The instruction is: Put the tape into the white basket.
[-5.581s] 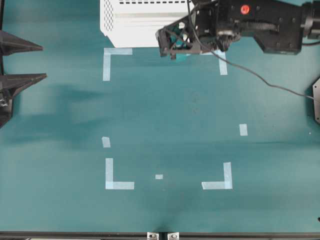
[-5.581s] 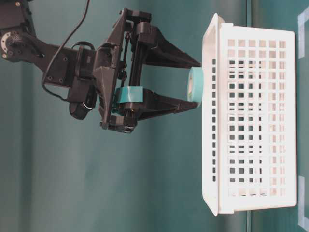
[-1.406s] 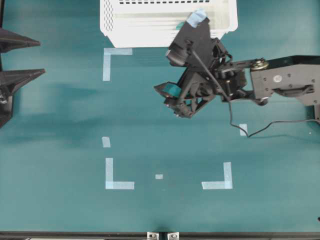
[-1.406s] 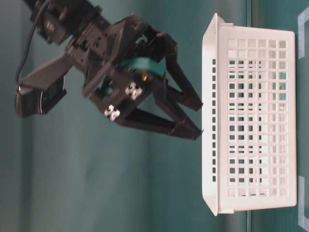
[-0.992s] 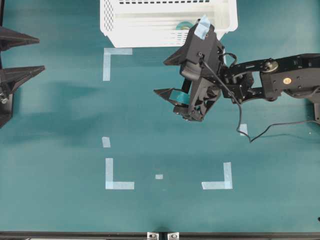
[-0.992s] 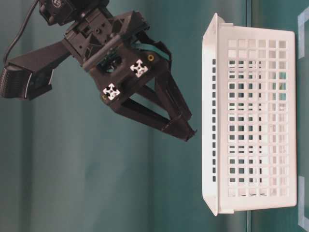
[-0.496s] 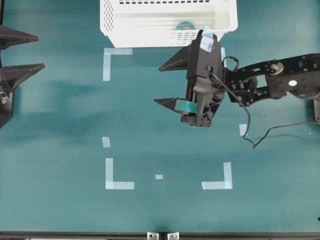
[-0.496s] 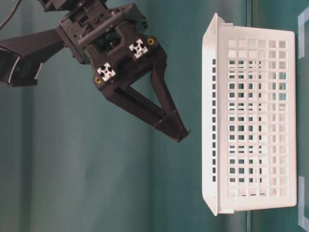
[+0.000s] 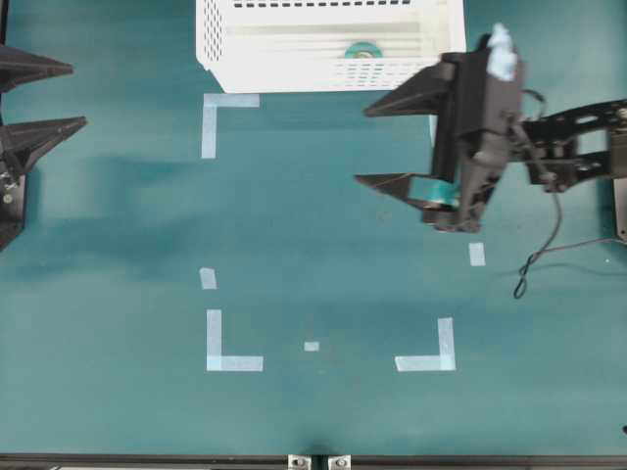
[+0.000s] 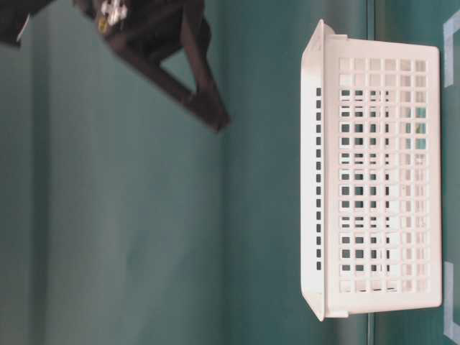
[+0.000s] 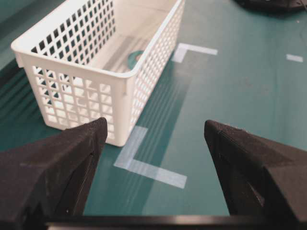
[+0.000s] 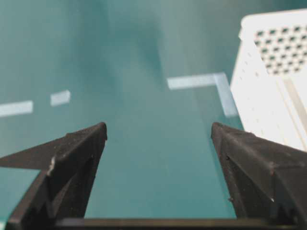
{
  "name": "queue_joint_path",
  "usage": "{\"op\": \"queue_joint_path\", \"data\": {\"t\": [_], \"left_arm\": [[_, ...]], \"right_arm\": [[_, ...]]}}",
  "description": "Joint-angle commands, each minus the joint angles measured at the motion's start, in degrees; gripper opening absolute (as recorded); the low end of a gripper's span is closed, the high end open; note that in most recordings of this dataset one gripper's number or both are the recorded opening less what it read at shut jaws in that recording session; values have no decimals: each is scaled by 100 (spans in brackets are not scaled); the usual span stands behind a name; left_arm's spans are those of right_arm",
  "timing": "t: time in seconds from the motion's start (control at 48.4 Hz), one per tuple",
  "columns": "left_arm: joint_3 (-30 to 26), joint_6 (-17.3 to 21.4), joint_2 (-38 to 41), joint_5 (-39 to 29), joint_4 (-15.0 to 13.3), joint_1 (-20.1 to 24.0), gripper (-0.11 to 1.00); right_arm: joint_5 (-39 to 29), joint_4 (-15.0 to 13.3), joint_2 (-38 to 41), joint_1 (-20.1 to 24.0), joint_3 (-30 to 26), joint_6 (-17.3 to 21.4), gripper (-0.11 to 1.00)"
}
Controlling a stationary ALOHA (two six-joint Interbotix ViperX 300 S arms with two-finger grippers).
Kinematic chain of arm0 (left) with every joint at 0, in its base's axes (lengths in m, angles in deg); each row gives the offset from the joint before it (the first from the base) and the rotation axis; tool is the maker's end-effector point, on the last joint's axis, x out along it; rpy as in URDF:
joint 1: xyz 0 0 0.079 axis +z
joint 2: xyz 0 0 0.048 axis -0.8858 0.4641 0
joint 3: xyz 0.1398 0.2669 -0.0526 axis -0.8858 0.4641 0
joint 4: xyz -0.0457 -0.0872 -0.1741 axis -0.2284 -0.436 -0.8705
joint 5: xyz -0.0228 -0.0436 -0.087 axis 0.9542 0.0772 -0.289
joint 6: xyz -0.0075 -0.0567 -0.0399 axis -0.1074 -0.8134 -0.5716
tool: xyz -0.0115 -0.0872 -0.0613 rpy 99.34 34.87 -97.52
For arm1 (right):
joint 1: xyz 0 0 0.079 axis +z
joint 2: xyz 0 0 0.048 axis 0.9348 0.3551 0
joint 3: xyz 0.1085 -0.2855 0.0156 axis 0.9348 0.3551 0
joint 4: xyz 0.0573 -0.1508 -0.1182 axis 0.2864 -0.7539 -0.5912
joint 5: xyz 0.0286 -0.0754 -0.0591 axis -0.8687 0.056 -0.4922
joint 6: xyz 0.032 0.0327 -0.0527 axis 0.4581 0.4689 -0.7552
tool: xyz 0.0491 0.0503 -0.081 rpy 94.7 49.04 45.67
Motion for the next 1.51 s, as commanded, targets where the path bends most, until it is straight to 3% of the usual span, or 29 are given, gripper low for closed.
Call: {"op": "queue_joint_path", "data": {"t": [0.0,0.31,0.682,0.847,1.488], "left_arm": [[-62,9,44,53,9,44,86],[-26,26,44,70,9,62,86],[-18,35,44,105,9,132,86],[-9,35,44,141,18,193,86],[0,44,44,149,18,492,86]], "right_arm": [[44,-26,-343,9,141,-9,94],[149,-185,-1318,9,853,-35,94],[352,-185,-3700,9,2224,9,94],[615,-158,-4403,9,2707,18,94],[721,-220,-5142,9,3560,-158,94]]}}
